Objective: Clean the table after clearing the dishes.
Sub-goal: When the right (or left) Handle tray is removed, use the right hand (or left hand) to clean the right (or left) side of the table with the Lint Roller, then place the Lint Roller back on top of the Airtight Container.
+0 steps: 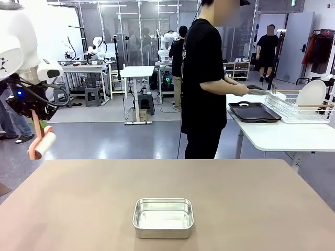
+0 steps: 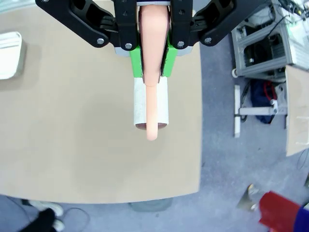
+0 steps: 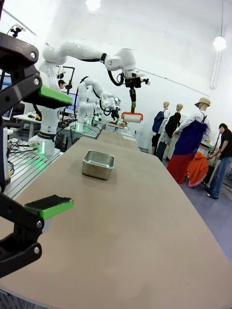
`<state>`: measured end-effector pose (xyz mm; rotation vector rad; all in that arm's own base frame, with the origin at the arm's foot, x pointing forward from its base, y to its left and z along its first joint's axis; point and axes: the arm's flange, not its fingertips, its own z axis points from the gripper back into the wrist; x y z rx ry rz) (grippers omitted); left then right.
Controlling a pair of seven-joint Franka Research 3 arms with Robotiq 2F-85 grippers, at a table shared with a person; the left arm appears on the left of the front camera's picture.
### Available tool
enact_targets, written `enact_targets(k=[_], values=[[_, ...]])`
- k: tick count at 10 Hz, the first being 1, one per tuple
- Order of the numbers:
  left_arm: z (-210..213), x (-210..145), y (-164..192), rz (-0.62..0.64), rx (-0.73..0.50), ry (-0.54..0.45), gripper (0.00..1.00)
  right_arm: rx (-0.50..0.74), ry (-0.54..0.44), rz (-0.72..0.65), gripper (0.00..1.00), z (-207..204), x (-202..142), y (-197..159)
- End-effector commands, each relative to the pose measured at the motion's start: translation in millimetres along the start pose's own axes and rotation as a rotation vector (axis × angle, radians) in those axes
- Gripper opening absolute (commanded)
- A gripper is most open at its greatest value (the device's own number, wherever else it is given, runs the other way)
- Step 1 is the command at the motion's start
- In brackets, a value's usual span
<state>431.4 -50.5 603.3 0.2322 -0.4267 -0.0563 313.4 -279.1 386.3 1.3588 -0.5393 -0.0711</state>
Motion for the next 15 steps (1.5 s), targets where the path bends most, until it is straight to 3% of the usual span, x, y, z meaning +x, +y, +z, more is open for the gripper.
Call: enact_targets(k=[1,3,4,15], values=[[-1.2,-11.8,-7.7,-0.171,-0.112,-0.010,0.21,0.007,-0.007,0.005,0.93,-0.7,-3.4,4.2],[-6.2,-5.8,-17.6,-0.163,-0.127,0.025,0.21,0.007,-0.007,0.005,0.93,-0.7,-3.4,4.2],[3.2,-6.2,-20.7,-0.133,-0.077,-0.001,0.21,0.007,-0.007,0.005,0.93,-0.7,-3.4,4.2],[-0.7,-6.1,-22.5,-0.146,-0.089,0.009,0.21,0.007,-0.007,0.005,0.93,-0.7,-3.4,4.2]])
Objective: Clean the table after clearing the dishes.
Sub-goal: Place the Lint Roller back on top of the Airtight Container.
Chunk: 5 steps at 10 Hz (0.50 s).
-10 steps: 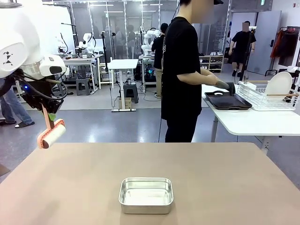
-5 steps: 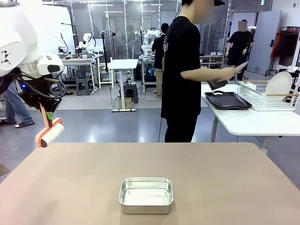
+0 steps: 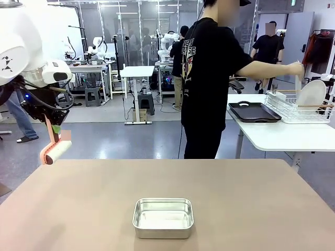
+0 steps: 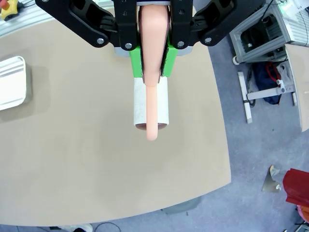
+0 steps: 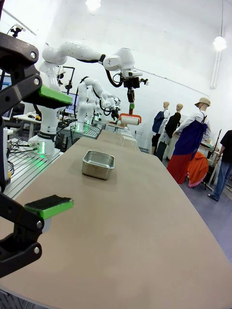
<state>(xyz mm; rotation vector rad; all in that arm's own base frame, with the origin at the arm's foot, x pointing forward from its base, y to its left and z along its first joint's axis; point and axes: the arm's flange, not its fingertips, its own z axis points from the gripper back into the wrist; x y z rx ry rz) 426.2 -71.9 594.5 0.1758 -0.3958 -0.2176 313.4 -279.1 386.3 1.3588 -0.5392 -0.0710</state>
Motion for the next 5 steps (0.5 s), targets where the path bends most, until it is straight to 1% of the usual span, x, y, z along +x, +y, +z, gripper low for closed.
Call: enact_targets(k=[1,2,3,4,5], values=[[10.0,17.8,-19.2,-0.167,0.071,-0.043,0.21,0.007,-0.007,0.005,0.93,-0.7,-3.4,4.2],[23.6,35.6,-50.1,-0.336,0.109,-0.059,0.21,0.007,-0.007,0.005,0.93,-0.7,-3.4,4.2],[32.5,47.6,-87.4,-0.464,0.070,-0.124,0.21,0.007,-0.007,0.005,0.93,-0.7,-3.4,4.2],[39.5,56.9,-123.9,-0.579,-0.014,-0.185,0.21,0.007,-0.007,0.005,0.93,-0.7,-3.4,4.2],[42.7,59.9,-160.6,-0.709,-0.071,-0.218,0.21,0.007,-0.007,0.005,0.93,-0.7,-3.4,4.2]])
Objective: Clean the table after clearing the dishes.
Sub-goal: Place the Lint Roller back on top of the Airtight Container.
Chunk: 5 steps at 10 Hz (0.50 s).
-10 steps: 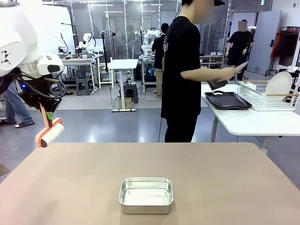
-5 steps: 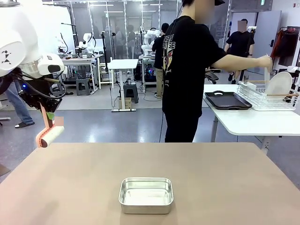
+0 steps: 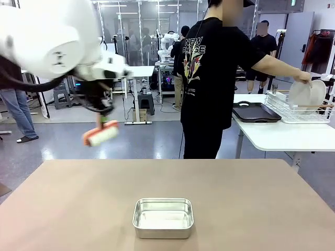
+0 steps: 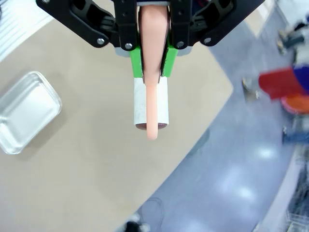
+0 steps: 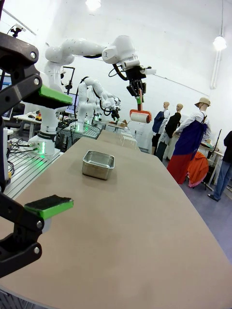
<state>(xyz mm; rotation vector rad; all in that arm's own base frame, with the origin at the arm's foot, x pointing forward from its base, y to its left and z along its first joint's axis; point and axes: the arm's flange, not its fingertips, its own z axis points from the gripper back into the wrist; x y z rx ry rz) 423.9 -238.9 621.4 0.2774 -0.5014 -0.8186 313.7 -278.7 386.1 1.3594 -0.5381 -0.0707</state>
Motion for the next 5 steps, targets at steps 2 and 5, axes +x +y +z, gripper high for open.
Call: enact_targets(k=[2,5], values=[[-4.2,37.4,-40.7,-0.302,-0.176,-0.165,0.21,0.007,-0.008,0.006,0.93,-0.2,-3.4,4.4],[-13.3,44.4,-93.8,-0.522,-0.280,-0.165,0.21,0.007,-0.008,0.006,0.93,-0.2,-3.4,4.4]])
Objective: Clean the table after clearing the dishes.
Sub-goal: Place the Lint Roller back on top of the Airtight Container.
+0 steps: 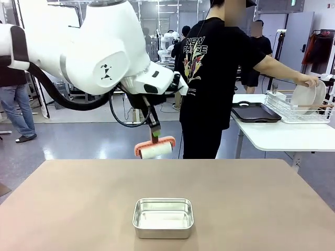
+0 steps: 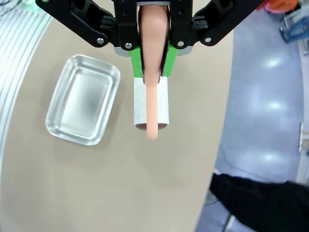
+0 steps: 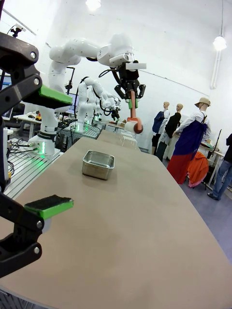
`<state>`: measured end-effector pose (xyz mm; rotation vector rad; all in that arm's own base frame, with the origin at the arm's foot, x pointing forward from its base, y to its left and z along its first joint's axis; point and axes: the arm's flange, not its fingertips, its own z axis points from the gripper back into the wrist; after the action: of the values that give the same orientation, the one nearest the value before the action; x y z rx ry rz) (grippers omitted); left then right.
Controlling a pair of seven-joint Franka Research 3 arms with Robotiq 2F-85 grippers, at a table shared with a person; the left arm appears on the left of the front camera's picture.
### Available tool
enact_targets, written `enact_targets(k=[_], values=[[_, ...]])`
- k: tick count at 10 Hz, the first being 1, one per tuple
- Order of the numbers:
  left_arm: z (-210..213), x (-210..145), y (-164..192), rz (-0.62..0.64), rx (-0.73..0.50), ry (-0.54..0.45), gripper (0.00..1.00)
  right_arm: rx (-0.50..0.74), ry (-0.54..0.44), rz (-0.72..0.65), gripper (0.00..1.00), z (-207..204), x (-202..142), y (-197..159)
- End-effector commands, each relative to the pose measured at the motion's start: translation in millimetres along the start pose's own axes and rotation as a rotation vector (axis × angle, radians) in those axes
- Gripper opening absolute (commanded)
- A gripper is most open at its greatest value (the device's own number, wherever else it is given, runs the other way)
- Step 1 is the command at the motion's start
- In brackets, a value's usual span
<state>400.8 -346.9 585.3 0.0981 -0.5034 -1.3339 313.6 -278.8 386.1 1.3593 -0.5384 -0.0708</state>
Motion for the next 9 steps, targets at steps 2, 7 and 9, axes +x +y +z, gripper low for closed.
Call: enact_targets(k=[2,7,9], values=[[-12.6,-10.2,-25.6,-0.117,-0.146,0.072,0.21,0.007,-0.007,0.006,0.93,-0.4,-3.4,4.4],[-45.9,-18.4,-72.8,-0.080,-0.300,0.044,0.21,0.007,-0.007,0.006,0.93,-0.4,-3.4,4.4],[-50.5,-10.9,-71.4,-0.076,-0.295,0.087,0.21,0.007,-0.007,0.006,0.93,-0.4,-3.4,4.4]])
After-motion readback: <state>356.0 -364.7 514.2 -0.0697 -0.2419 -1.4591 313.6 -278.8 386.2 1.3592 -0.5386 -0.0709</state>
